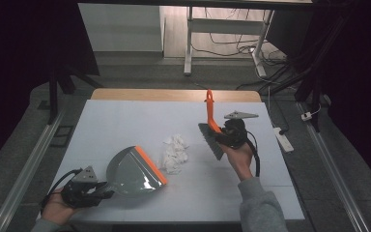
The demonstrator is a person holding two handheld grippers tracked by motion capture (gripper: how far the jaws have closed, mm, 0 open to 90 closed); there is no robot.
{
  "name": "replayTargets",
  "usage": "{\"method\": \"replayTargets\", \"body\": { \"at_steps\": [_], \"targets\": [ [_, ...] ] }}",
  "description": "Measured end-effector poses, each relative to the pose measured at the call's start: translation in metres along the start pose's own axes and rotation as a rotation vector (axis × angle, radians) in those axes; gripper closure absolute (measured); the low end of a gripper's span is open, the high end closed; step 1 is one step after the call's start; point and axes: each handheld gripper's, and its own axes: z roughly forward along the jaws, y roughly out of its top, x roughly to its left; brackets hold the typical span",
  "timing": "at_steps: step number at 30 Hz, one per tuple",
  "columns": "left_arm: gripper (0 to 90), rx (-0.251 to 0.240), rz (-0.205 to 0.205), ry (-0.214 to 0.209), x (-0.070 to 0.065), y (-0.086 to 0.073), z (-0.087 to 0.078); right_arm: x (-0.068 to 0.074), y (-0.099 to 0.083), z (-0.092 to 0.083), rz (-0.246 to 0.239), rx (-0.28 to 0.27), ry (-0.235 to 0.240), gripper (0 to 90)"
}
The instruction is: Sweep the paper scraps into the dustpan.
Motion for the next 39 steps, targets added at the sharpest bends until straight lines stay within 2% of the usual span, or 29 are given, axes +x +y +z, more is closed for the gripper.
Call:
{"method": "replayTargets", "body": {
  "at_steps": [10,26,39],
  "targets": [
    [61.6,0.014,0.013,-0.012,-0.002,0.003,0.003,0.007,0.006,0.025,-0.004,0.032,-0.008,70.3],
    [61.6,0.04,0.011,-0.026,-0.001,0.003,0.006,0.009,0.003,0.051,-0.002,0.072,-0.017,70.2],
    [61.6,0.038,-0.005,-0.032,0.002,0.0,0.006,0.02,0.011,0.079,-0.047,0.118,-0.014,70.2]
  ]
}}
